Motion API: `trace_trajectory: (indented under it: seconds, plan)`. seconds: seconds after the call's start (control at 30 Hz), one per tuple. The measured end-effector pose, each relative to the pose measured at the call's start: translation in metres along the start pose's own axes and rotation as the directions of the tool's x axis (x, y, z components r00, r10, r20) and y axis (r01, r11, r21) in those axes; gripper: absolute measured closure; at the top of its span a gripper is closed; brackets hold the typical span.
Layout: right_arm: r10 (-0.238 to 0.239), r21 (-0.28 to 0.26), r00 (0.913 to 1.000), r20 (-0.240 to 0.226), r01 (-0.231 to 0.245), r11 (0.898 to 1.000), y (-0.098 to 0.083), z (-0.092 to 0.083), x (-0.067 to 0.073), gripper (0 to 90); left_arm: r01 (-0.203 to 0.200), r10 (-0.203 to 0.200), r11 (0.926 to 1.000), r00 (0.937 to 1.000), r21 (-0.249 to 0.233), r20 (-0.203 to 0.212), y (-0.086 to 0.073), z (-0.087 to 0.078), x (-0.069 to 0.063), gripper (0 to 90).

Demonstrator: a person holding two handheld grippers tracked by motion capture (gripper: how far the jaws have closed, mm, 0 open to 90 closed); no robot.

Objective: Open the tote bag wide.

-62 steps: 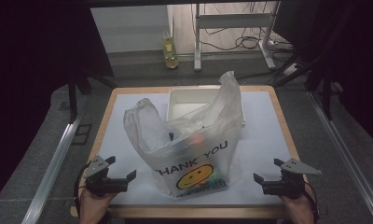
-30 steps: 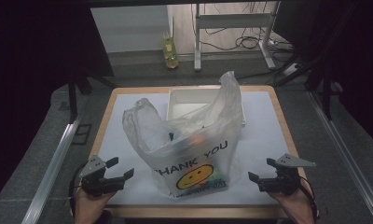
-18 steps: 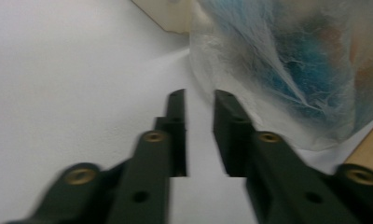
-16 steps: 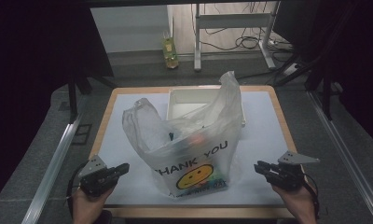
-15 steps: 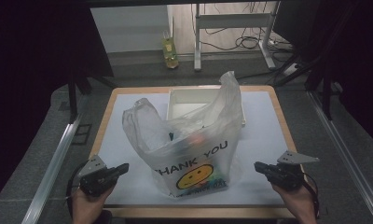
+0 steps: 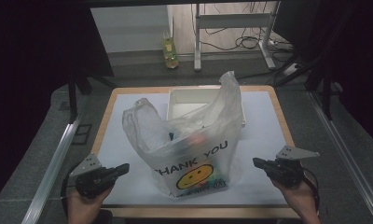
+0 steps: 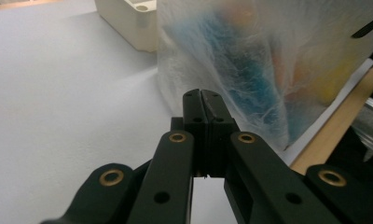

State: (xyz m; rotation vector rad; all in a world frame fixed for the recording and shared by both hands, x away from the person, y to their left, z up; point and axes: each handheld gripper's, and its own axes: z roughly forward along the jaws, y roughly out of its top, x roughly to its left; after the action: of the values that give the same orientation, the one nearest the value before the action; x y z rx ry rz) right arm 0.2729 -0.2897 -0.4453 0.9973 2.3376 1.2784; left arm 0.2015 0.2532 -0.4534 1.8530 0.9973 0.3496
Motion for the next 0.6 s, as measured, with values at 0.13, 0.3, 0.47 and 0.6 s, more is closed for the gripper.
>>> trace_trajectory:
  seconds: [0.13,0.3,0.47,0.6]
  plan:
    - [-0.003,-0.007,0.9999,-0.016,0.002,1.000,0.010,-0.003,0.002,89.2,0.000,0.001,0.9999,0.9998,0.015,-0.018,0.003,-0.003,-0.003,89.1]
    - [-0.035,-0.027,0.9988,-0.036,0.034,0.999,0.024,-0.009,0.006,89.0,-0.013,0.013,0.9997,0.9998,0.019,0.016,0.012,-0.011,-0.009,89.0]
    - [-0.046,-0.028,0.9974,-0.056,0.044,0.999,0.032,-0.010,0.009,89.0,-0.027,0.026,0.9996,0.9991,0.012,0.035,0.020,-0.016,-0.013,89.1]
    - [-0.042,-0.034,0.9952,-0.088,0.039,0.999,0.040,-0.011,0.011,89.0,-0.036,0.034,0.9992,0.9975,0.017,0.061,0.031,-0.022,-0.017,89.0]
